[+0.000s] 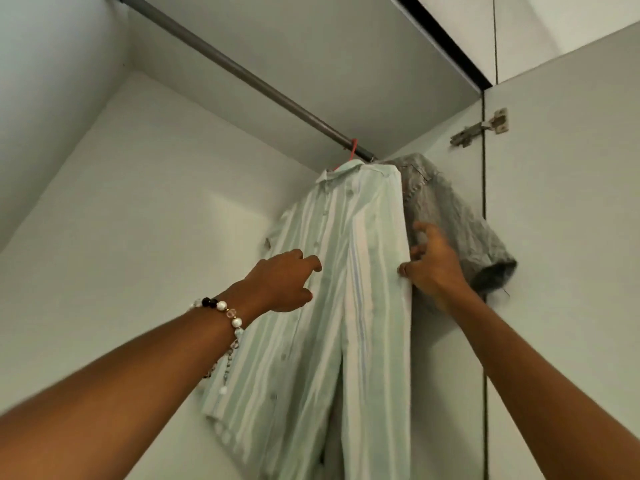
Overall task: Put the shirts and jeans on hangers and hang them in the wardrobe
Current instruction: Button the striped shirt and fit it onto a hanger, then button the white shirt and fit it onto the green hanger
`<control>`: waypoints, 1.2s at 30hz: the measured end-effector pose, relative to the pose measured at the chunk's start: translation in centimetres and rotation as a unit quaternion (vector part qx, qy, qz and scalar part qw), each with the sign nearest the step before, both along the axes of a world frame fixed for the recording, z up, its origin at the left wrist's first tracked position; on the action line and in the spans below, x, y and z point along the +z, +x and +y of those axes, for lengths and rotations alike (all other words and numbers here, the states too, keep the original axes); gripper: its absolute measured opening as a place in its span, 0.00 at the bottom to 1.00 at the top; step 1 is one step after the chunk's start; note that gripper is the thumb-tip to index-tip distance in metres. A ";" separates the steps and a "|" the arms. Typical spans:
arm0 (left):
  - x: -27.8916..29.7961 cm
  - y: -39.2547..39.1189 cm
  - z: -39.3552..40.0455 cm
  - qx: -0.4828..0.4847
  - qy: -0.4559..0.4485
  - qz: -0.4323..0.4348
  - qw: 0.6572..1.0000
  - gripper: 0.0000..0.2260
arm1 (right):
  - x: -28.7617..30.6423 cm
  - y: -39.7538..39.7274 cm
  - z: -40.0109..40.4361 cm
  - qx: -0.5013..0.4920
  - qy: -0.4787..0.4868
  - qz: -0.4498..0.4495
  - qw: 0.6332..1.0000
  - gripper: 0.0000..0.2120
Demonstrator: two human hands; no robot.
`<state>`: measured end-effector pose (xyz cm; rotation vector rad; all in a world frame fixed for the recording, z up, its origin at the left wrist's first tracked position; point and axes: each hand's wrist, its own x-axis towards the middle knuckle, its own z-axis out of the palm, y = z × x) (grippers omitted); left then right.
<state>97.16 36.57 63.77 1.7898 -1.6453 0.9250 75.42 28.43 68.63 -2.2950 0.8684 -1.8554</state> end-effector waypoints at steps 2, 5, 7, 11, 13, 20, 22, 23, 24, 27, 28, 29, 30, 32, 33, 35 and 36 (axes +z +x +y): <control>-2.5 -1.7 1.4 -0.025 0.023 0.019 0.999 0.25 | -3.4 -1.4 1.6 0.003 0.024 -0.034 0.999 0.32; -5.3 -4.1 3.1 -0.098 0.029 0.065 0.993 0.25 | -7.5 -3.7 3.6 0.014 0.052 -0.121 0.991 0.23; -7.1 -6.3 4.4 -0.162 0.014 0.107 0.981 0.23 | -10.1 -5.7 5.4 0.044 0.108 -0.161 0.980 0.20; -10.6 -12.2 6.8 -0.256 -0.034 0.179 0.950 0.17 | -15.1 -10.6 9.2 0.079 0.182 -0.190 0.961 0.17; -12.8 -15.8 7.7 -0.290 -0.037 0.224 0.930 0.15 | -17.6 -13.6 11.3 0.082 0.202 -0.205 0.954 0.18; -23.0 -32.8 10.5 -0.401 0.023 0.327 0.855 0.08 | -28.6 -29.7 21.2 0.020 0.250 -0.223 0.942 0.18; -26.3 -39.3 11.8 -0.424 0.058 0.342 0.837 0.07 | -32.3 -35.8 24.6 -0.026 0.265 -0.238 0.934 0.19; -27.7 -42.1 12.4 -0.432 0.074 0.353 0.826 0.07 | -34.0 -38.3 25.9 -0.039 0.273 -0.247 0.929 0.20; -29.4 -45.7 13.5 -0.445 0.098 0.367 0.811 0.07 | -36.0 -41.6 27.7 -0.061 0.283 -0.254 0.923 0.20; -34.2 -56.0 16.9 -0.494 0.170 0.381 0.763 0.06 | -41.3 -50.8 33.1 -0.134 0.304 -0.292 0.897 0.17; -35.6 -58.7 17.8 -0.510 0.188 0.380 0.749 0.06 | -42.7 -53.3 34.8 -0.158 0.313 -0.305 0.885 0.16; -37.2 -62.1 19.1 -0.523 0.213 0.379 0.733 0.06 | -44.2 -56.3 37.0 -0.189 0.319 -0.316 0.873 0.15; -38.7 -65.1 20.3 -0.535 0.237 0.377 0.718 0.06 | -45.4 -58.8 38.9 -0.214 0.324 -0.324 0.863 0.15; -41.6 -70.8 22.8 -0.556 0.292 0.370 0.684 0.07 | -47.8 -63.4 42.8 -0.259 0.325 -0.346 0.841 0.14; -42.9 -73.1 23.8 -0.564 0.312 0.361 0.674 0.08 | -49.0 -65.2 44.2 -0.278 0.323 -0.358 0.831 0.13; -45.8 -78.1 25.8 -0.585 0.352 0.329 0.652 0.09 | -51.3 -69.1 47.5 -0.329 0.312 -0.381 0.806 0.12; -47.0 -80.5 26.7 -0.596 0.372 0.310 0.641 0.09 | -52.5 -70.9 48.9 -0.352 0.310 -0.391 0.792 0.12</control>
